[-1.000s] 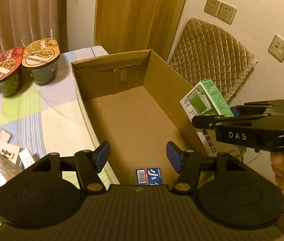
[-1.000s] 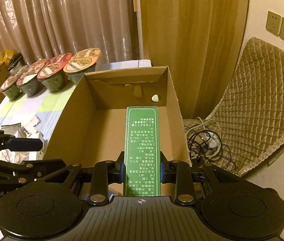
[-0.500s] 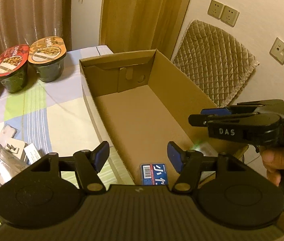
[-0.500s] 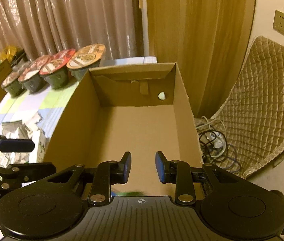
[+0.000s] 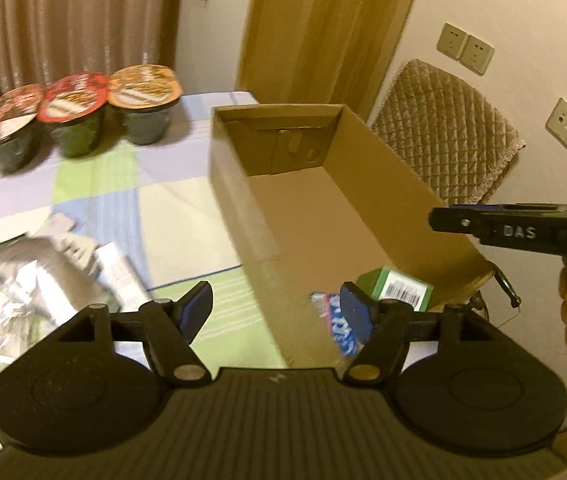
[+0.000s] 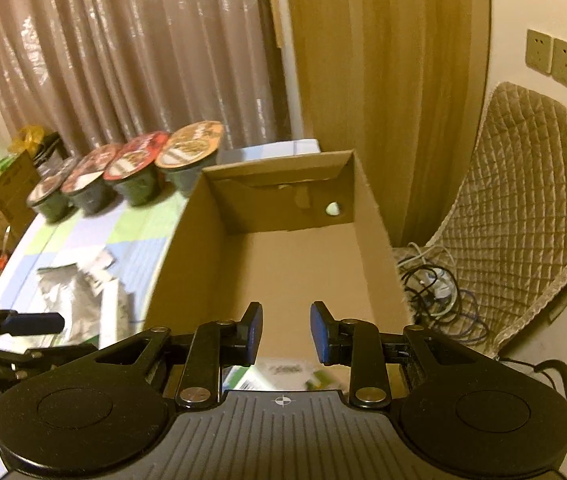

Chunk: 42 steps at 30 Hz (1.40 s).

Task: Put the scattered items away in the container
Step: 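Open both tools to drop the blue box and green box into the cardboard box, then move both tools back toward the remaining items on the table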

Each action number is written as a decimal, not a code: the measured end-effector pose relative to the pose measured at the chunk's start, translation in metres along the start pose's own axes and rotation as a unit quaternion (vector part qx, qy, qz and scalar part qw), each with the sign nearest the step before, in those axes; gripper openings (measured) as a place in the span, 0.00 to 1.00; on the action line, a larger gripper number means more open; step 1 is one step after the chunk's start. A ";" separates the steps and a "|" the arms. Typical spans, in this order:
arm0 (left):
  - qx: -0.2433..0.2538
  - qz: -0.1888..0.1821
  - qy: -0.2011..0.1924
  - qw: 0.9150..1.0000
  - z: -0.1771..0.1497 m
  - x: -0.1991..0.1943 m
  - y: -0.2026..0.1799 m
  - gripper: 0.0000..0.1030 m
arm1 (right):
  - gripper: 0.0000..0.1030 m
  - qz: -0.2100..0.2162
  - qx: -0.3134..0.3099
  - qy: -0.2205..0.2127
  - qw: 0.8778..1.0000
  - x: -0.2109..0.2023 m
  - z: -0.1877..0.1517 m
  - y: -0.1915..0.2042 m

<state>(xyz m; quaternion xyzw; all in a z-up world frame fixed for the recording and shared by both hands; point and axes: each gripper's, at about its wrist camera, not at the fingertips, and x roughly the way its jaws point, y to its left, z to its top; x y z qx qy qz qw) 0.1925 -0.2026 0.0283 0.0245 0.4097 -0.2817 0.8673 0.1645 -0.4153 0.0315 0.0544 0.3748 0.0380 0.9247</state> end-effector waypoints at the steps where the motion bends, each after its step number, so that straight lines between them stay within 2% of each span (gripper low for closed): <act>1: -0.003 0.004 -0.002 1.000 -0.005 -0.006 0.004 0.65 | 0.32 0.002 0.000 0.000 1.000 -0.003 -0.003 0.005; 6: -0.015 0.030 -0.009 0.999 -0.031 -0.041 0.028 0.70 | 0.32 0.019 -0.001 0.001 1.000 -0.019 -0.018 0.031; 12: -0.021 0.096 -0.006 0.995 -0.074 -0.083 0.072 0.76 | 0.32 0.043 -0.005 -0.010 0.999 -0.037 -0.036 0.072; 22: -0.103 0.167 0.013 0.980 -0.138 -0.140 0.158 0.78 | 0.33 0.106 -0.042 0.017 0.993 -0.031 -0.075 0.160; 23: -0.107 0.171 0.013 0.979 -0.142 -0.143 0.163 0.79 | 0.34 0.111 -0.046 0.024 0.993 -0.027 -0.081 0.168; 24: -0.108 0.174 0.014 0.979 -0.145 -0.145 0.167 0.79 | 0.61 0.114 -0.049 0.030 0.992 -0.023 -0.086 0.175; 25: -0.111 0.177 0.014 0.978 -0.148 -0.147 0.172 0.79 | 0.80 0.117 -0.051 0.031 0.991 -0.021 -0.092 0.181; 26: -0.112 0.178 0.014 0.977 -0.149 -0.148 0.175 0.80 | 0.95 0.121 -0.054 0.024 0.991 -0.020 -0.097 0.187; 27: -0.112 0.180 0.015 0.977 -0.151 -0.149 0.178 0.80 | 0.95 0.127 -0.062 0.020 0.990 -0.018 -0.102 0.192; 34: -0.112 0.183 0.026 0.976 -0.157 -0.134 0.198 0.80 | 0.95 0.134 -0.111 0.065 0.983 0.022 -0.124 0.222; 42: -0.074 0.165 0.053 0.982 -0.156 -0.101 0.210 0.81 | 0.95 0.149 -0.155 0.114 0.970 0.069 -0.146 0.235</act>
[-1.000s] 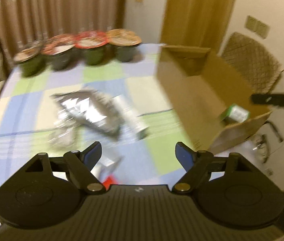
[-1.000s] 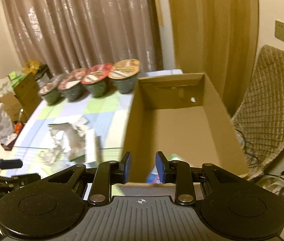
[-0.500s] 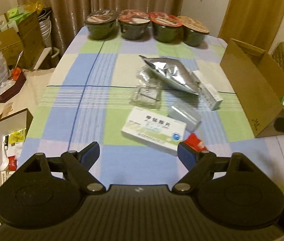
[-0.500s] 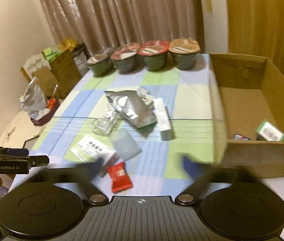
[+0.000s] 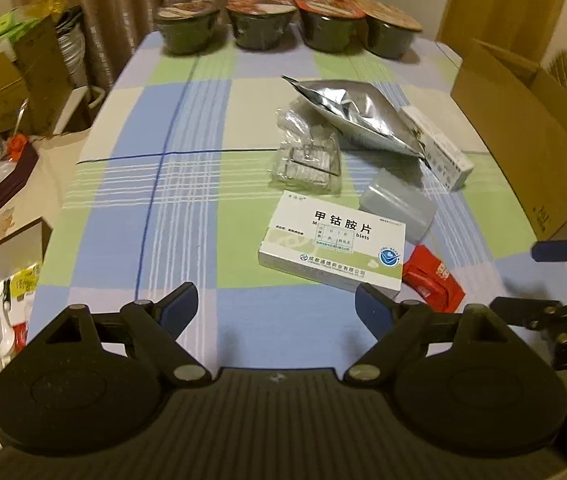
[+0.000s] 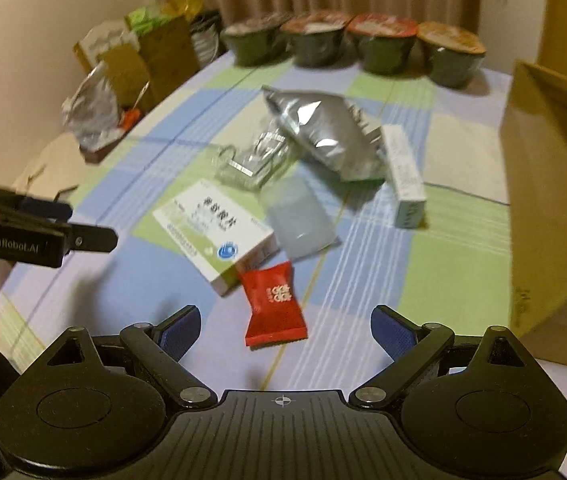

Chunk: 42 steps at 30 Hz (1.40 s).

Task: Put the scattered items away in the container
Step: 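Move both tools back toward the remaining items on the table, then grasp the white medicine box with the left tool while the right tool grasps the red candy packet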

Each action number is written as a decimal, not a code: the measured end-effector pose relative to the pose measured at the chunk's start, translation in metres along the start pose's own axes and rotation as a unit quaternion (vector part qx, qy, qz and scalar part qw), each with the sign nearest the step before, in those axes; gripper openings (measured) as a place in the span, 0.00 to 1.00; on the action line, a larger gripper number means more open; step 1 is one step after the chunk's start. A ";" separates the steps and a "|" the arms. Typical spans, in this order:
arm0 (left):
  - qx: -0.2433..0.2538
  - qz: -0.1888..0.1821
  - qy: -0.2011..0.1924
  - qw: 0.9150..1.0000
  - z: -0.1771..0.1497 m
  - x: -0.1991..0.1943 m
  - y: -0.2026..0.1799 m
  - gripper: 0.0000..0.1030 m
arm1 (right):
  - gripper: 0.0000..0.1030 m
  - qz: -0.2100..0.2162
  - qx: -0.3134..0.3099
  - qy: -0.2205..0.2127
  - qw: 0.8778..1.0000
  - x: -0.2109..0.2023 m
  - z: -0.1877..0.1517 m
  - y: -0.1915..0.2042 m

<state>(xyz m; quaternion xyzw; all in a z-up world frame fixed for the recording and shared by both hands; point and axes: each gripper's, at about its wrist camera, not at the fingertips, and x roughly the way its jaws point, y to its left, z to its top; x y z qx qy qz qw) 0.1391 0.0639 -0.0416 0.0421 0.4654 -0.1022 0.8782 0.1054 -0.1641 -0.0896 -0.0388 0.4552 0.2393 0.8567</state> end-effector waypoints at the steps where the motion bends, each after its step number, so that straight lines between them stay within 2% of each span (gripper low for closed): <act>1: 0.006 -0.003 0.002 1.000 0.001 0.004 0.000 0.81 | 0.95 0.003 -0.005 0.003 1.000 0.005 0.000 0.000; 2: 0.013 -0.006 0.003 1.000 0.002 0.008 0.000 0.83 | 0.94 0.008 -0.010 0.006 1.000 0.011 0.000 0.001; 5: 0.031 -0.017 0.005 0.999 0.006 0.019 -0.001 0.86 | 0.75 0.014 -0.028 0.022 0.999 0.030 0.002 0.002; 14: 0.056 -0.034 0.015 0.998 0.011 0.045 -0.001 0.87 | 0.74 0.013 -0.083 0.034 0.996 0.065 0.004 0.006; 17: 0.072 -0.036 0.013 0.997 0.011 0.051 -0.004 0.87 | 0.57 0.011 -0.102 0.041 0.994 0.073 0.002 0.009; 20: 0.075 -0.048 0.015 0.996 0.012 0.057 -0.005 0.87 | 0.55 0.008 -0.120 0.038 0.992 0.077 0.001 0.013; 21: 0.078 -0.052 0.016 0.996 0.012 0.059 -0.006 0.87 | 0.41 0.007 -0.122 0.036 0.992 0.077 0.001 0.013; 22: 0.082 -0.055 0.016 0.995 0.012 0.061 -0.007 0.88 | 0.35 0.005 -0.125 0.035 0.991 0.077 0.001 0.013; 26: 0.102 -0.067 0.017 0.992 0.014 0.067 -0.016 0.94 | 0.33 -0.003 -0.122 0.036 0.992 0.076 0.004 0.010; 31: 0.112 -0.086 0.018 0.990 0.022 0.075 -0.025 0.98 | 0.33 -0.018 -0.110 0.030 0.993 0.068 0.006 0.001; 42: 0.153 -0.091 0.040 0.983 0.040 0.098 -0.047 0.99 | 0.33 -0.035 -0.089 0.035 0.995 0.051 -0.003 -0.021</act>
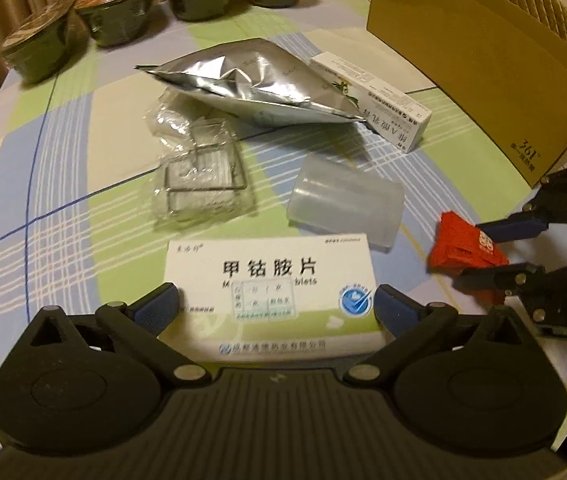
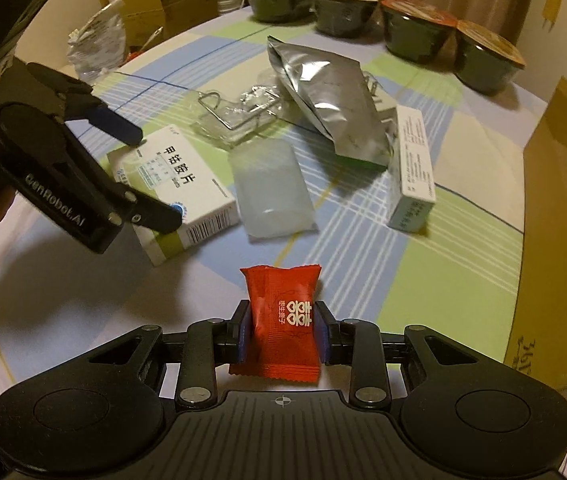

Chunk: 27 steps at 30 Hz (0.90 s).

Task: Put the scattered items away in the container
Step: 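Grasp the white medicine box with the left tool while the right tool grasps the red candy packet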

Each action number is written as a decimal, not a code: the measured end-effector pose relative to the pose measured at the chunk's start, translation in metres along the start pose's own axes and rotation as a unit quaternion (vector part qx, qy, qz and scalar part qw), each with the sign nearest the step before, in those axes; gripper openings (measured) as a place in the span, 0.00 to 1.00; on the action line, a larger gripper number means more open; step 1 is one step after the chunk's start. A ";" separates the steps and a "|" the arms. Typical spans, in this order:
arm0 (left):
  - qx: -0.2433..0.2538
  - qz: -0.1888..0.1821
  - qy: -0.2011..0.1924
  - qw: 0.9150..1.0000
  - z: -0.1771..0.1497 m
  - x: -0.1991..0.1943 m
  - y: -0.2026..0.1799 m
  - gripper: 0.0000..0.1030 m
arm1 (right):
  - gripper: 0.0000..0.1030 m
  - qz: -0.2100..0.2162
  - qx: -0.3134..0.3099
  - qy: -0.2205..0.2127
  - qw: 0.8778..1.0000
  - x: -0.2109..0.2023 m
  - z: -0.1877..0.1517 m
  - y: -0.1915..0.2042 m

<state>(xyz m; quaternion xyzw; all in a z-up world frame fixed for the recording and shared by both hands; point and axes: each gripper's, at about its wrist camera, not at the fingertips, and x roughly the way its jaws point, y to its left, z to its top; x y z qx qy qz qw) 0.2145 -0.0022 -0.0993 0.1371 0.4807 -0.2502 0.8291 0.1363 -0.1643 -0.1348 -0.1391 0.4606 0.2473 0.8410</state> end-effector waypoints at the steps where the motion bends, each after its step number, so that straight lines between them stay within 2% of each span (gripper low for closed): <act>1: 0.002 -0.002 0.002 1.000 0.002 0.001 -0.001 0.99 | 0.33 0.001 0.001 0.000 1.000 -0.001 -0.001 0.000; 7: 0.020 -0.033 0.012 0.999 0.000 -0.003 -0.009 0.99 | 0.33 0.003 0.014 -0.003 1.000 -0.007 -0.005 0.001; 10: 0.030 -0.044 0.005 0.999 -0.007 -0.012 -0.010 0.99 | 0.33 0.002 0.016 -0.005 1.000 -0.011 -0.007 0.001; 13: 0.001 -0.033 -0.004 0.999 -0.011 -0.018 0.010 0.99 | 0.33 0.001 0.017 -0.007 1.000 -0.014 -0.009 0.000; 15: -0.029 -0.048 -0.001 0.998 -0.012 -0.018 0.027 0.99 | 0.33 -0.001 0.019 -0.007 1.000 -0.015 -0.010 0.000; 17: -0.032 -0.065 0.002 0.997 -0.014 -0.015 0.036 0.99 | 0.33 -0.001 0.023 -0.006 1.000 -0.014 -0.012 -0.002; 22: -0.011 -0.078 0.031 0.996 -0.018 -0.004 0.035 0.99 | 0.33 -0.001 0.025 -0.002 1.000 -0.012 -0.014 -0.002; 27: 0.029 -0.114 0.038 0.992 -0.028 -0.016 0.010 0.99 | 0.33 -0.001 0.027 -0.002 1.000 -0.013 -0.014 -0.003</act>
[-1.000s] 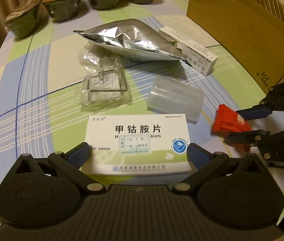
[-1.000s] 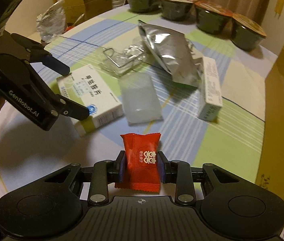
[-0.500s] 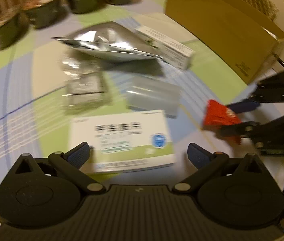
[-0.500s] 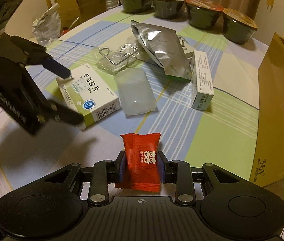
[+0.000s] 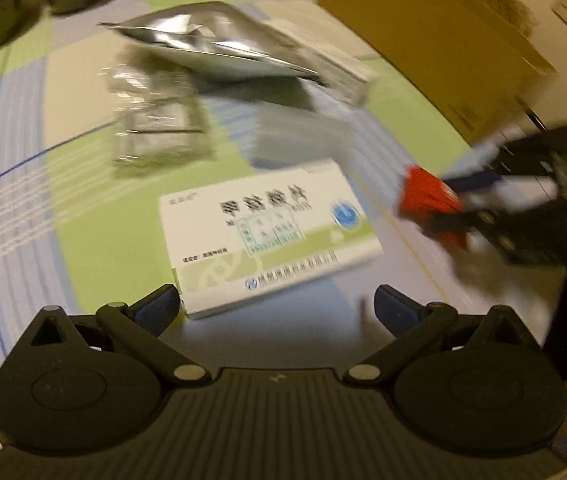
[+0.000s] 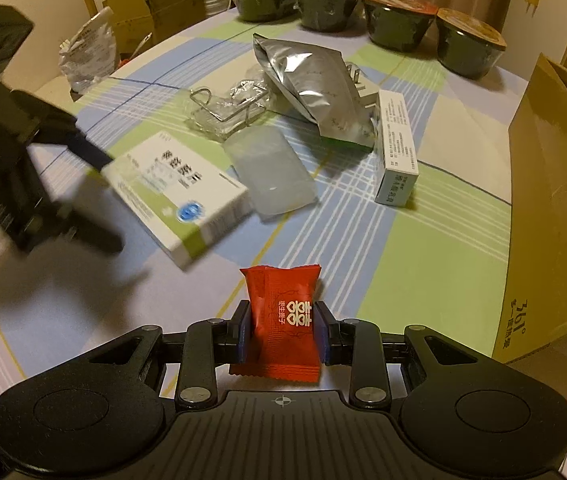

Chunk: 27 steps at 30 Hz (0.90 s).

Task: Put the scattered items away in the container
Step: 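Grasp the white medicine box with the left tool while the right tool grasps the red candy packet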

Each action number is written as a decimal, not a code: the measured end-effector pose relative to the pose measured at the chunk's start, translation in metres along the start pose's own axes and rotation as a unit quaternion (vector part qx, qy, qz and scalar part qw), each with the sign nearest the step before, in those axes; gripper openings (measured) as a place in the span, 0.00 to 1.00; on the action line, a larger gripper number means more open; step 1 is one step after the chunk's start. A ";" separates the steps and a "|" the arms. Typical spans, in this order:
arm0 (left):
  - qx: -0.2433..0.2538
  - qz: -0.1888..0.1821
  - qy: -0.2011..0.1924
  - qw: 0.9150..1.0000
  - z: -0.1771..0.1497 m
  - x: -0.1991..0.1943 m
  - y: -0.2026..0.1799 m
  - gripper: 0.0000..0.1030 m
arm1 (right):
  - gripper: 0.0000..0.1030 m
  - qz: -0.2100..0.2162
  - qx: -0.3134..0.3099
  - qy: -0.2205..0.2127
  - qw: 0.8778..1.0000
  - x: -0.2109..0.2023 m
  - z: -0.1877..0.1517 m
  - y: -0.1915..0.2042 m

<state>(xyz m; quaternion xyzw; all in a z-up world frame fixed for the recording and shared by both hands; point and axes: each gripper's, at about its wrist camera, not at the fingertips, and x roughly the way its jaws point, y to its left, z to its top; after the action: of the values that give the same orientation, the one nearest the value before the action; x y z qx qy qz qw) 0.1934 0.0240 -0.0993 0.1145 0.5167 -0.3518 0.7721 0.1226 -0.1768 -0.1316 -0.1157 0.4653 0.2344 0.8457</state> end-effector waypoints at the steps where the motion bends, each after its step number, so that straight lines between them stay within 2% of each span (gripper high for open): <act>1: 0.015 -0.007 0.001 1.000 -0.002 -0.002 -0.008 0.99 | 0.33 0.000 0.000 0.000 1.000 0.000 0.000 0.000; 5: 0.069 -0.037 0.014 0.997 -0.006 -0.008 -0.037 0.99 | 0.33 -0.010 0.003 -0.001 1.000 -0.003 0.001 -0.001; 7: 0.101 -0.019 0.014 0.995 -0.005 -0.012 -0.046 0.99 | 0.33 -0.013 0.007 -0.001 1.000 -0.006 0.000 -0.004; 10: 0.130 0.027 0.005 0.991 0.002 -0.016 -0.045 0.99 | 0.33 -0.015 0.010 -0.001 1.000 -0.009 -0.003 -0.006; 13: 0.163 0.053 0.001 0.985 0.016 -0.009 -0.044 0.99 | 0.33 -0.015 0.014 0.003 1.000 -0.009 -0.005 -0.006; 19: 0.184 0.033 0.030 0.982 0.042 0.022 -0.043 0.98 | 0.33 -0.014 0.019 0.006 1.000 -0.012 -0.008 -0.005; 23: 0.171 0.022 0.050 0.984 0.040 0.028 -0.045 0.88 | 0.33 -0.016 0.023 0.006 1.000 -0.014 -0.009 -0.009; 26: 0.137 -0.001 0.066 0.988 0.031 0.023 -0.046 0.70 | 0.33 -0.014 0.027 0.007 1.000 -0.014 -0.010 -0.011; 27: 0.132 -0.007 0.071 0.989 0.027 0.020 -0.048 0.67 | 0.33 -0.014 0.028 0.006 1.000 -0.014 -0.011 -0.011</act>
<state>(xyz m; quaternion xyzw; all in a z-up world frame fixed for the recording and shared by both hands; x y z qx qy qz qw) 0.1857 -0.0341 -0.0964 0.2360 0.5203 -0.4135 0.7089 0.1137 -0.1949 -0.1260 -0.1001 0.4750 0.2090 0.8489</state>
